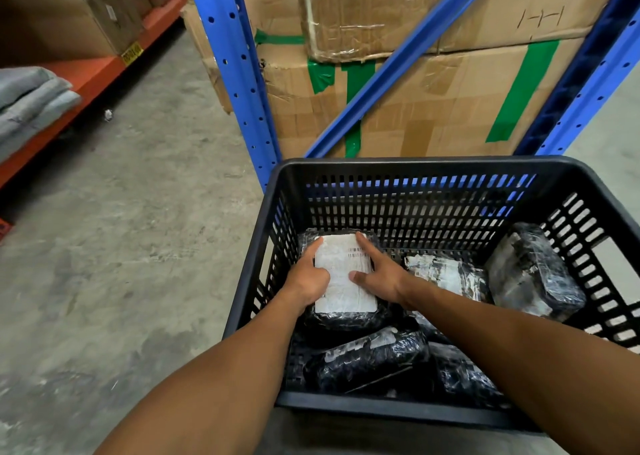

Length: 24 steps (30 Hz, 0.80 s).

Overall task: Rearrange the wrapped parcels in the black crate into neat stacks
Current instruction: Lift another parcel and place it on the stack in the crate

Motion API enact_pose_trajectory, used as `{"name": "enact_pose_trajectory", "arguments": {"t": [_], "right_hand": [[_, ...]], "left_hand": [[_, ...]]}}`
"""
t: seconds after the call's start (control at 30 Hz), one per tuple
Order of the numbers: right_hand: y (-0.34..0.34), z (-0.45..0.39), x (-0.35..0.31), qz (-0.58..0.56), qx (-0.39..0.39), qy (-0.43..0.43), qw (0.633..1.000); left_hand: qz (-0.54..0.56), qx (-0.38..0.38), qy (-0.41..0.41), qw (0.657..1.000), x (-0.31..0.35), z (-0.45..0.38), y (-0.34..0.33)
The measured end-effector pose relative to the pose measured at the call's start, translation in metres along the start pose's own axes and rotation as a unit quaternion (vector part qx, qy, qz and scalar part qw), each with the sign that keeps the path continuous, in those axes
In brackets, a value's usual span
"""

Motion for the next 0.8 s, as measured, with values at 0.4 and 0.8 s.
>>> {"name": "enact_pose_trajectory", "arguments": {"t": [0.4, 0.8], "right_hand": [[0.038, -0.003, 0.006, 0.071, 0.045, 0.000, 0.996], [0.129, 0.052, 0.088, 0.174, 0.047, -0.202, 0.963]], "left_hand": [[-0.491, 0.061, -0.048, 0.868, 0.041, 0.004, -0.014], [-0.250, -0.190, -0.053, 0.948, 0.058, -0.011, -0.173]]}}
Point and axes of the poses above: each hand's wrist, its own z-axis away from the middle knuckle, its own y-axis out of the back of the hand, x = y × z, the point moved 8 cm from there along -z, towards the middle knuckle, and after that the axes turned 6 degrees about z, right-handed, at the moved point
